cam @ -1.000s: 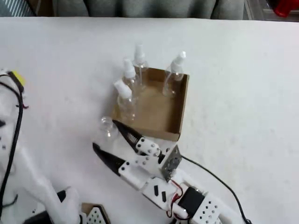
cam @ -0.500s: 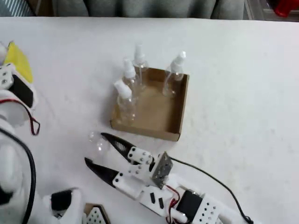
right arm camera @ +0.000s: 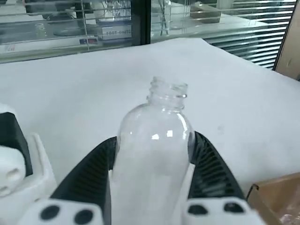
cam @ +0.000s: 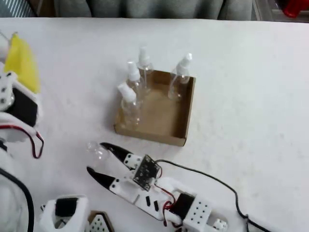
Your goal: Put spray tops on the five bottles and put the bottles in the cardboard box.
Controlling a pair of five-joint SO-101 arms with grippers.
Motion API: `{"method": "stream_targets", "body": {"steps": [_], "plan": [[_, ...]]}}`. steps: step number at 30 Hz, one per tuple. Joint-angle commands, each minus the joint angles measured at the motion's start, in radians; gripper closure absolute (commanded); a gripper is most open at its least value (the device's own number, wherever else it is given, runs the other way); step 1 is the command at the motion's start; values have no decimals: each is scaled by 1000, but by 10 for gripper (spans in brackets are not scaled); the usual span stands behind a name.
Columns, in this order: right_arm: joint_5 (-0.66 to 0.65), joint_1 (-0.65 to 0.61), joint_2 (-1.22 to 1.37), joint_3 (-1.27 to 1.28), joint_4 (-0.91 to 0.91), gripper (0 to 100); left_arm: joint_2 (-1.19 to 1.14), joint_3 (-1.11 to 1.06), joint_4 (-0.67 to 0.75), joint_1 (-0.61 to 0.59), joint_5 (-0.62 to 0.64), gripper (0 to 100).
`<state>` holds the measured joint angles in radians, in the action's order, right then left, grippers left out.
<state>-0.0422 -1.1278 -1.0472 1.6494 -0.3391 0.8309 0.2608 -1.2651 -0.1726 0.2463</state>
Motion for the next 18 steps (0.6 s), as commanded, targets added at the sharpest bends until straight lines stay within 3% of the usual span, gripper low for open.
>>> {"method": "stream_targets", "body": {"steps": [1, 8, 18], "plan": [[-20, -5, 99, -46, -108, 983, 68, 11, -5, 84, 0, 978], [-21, -5, 128, -46, -119, 983, 248, -284, 63, 116, -2, 978], [-21, -5, 128, -46, -119, 983, 622, -937, 555, 114, -2, 978]]}}
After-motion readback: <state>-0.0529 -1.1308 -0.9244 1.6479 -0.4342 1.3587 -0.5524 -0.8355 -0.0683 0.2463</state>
